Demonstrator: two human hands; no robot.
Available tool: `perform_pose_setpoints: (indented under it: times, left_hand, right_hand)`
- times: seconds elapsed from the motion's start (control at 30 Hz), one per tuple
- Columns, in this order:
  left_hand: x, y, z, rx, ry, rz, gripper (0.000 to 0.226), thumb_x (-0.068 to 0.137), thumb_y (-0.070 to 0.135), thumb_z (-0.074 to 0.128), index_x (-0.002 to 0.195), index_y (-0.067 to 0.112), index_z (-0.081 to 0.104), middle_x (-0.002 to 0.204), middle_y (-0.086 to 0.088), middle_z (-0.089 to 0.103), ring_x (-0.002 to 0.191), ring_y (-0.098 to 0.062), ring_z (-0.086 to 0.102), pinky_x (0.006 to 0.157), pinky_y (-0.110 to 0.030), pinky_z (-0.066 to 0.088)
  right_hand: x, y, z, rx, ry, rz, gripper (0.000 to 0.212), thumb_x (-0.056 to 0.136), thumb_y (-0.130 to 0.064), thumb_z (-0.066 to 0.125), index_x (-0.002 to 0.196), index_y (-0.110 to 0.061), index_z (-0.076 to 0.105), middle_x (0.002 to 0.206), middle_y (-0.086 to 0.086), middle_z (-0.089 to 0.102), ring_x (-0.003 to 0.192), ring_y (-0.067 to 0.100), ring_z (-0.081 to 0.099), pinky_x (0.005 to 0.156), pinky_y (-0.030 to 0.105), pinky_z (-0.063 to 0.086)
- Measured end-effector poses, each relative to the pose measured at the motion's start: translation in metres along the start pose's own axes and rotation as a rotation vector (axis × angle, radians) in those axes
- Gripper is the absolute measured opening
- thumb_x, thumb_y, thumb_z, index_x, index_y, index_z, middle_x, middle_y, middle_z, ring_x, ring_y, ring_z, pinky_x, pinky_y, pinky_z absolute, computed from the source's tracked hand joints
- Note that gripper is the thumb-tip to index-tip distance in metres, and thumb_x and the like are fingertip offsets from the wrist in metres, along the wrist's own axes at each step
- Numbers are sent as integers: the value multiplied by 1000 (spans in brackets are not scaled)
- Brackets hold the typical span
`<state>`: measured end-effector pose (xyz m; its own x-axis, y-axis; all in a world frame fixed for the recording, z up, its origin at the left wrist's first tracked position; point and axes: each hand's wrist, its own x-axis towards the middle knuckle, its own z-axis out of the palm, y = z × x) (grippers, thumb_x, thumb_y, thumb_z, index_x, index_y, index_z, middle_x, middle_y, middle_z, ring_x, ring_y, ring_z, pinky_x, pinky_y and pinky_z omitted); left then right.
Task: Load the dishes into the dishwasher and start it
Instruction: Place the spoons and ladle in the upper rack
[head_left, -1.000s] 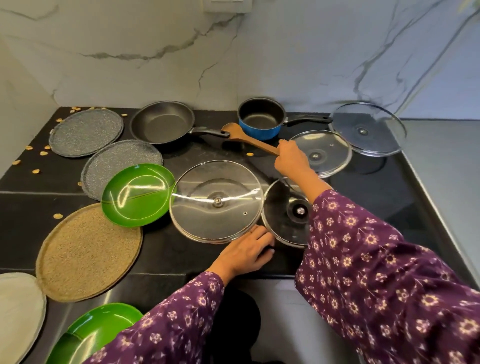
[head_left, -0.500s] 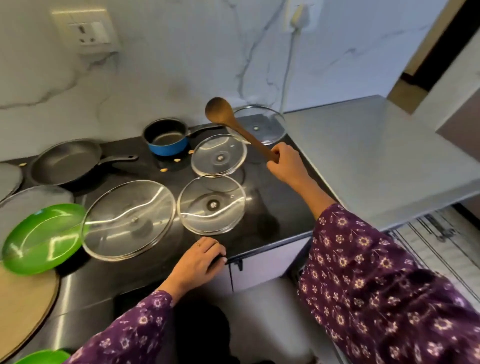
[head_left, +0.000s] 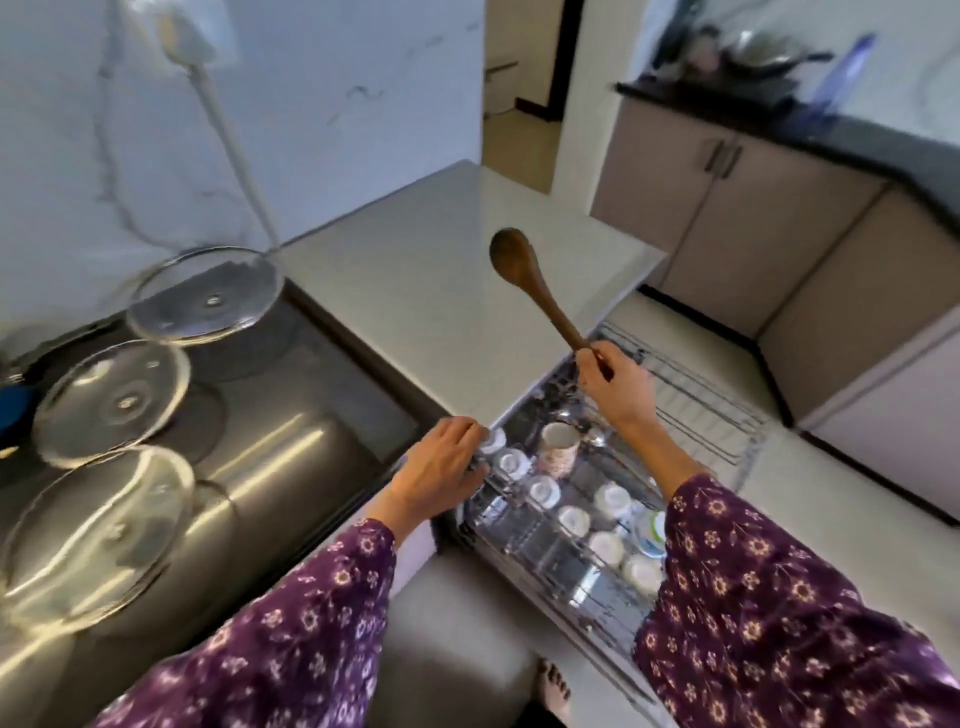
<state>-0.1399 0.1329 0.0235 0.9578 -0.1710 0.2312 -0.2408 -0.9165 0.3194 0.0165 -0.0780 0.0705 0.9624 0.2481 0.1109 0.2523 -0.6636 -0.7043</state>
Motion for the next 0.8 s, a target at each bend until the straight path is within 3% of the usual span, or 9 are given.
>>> perform_pose_setpoints:
  times: [0.07, 0.13, 0.23, 0.4, 0.53, 0.8]
  left_hand:
    - [37, 6, 13, 35, -50, 42, 40, 73, 28, 49, 105, 8, 60, 108, -10, 59, 98, -26, 55, 86, -34, 45]
    - [73, 9, 27, 72, -107, 73, 44, 75, 32, 45, 110, 9, 59, 116, -11, 57, 102, -30, 55, 85, -38, 50]
    - [118, 8, 46, 151, -169, 165, 39, 80, 32, 44, 108, 9, 58, 115, -11, 56, 103, -31, 56, 84, -41, 51]
    - [175, -6, 72, 219, -196, 247, 27, 84, 18, 61, 108, 7, 61, 111, -8, 58, 102, -24, 57, 93, -39, 49]
    - [198, -18, 81, 218, -218, 271, 27, 83, 20, 56, 105, 7, 61, 109, -8, 58, 103, -26, 54, 94, -41, 47]
    - [204, -36, 104, 52, -132, 146, 24, 83, 21, 61, 106, 15, 62, 116, 3, 54, 112, -16, 43, 100, -31, 31]
  right_hand:
    - [-2, 48, -22, -29, 121, 99, 31, 97, -45, 37, 105, -26, 59, 74, 4, 65, 67, 24, 60, 58, 32, 47]
    - [-2, 95, -41, -52, 192, 208, 29, 100, -35, 35, 108, -20, 58, 72, 8, 59, 59, 22, 51, 50, 28, 34]
    - [-8, 160, -55, -60, 195, 334, 21, 100, -25, 37, 105, -13, 53, 71, 5, 52, 56, 17, 45, 48, 25, 31]
    - [-12, 258, -37, -191, 30, 461, 17, 97, -26, 43, 105, -15, 54, 97, 12, 62, 80, 29, 57, 66, 33, 43]
    - [-10, 300, -9, -349, -124, 480, 17, 96, -30, 45, 105, -17, 53, 103, 9, 58, 91, 30, 56, 80, 45, 47]
    - [11, 345, 58, -355, -212, 606, 20, 96, -26, 47, 112, -17, 55, 111, 8, 57, 102, 31, 53, 94, 52, 39]
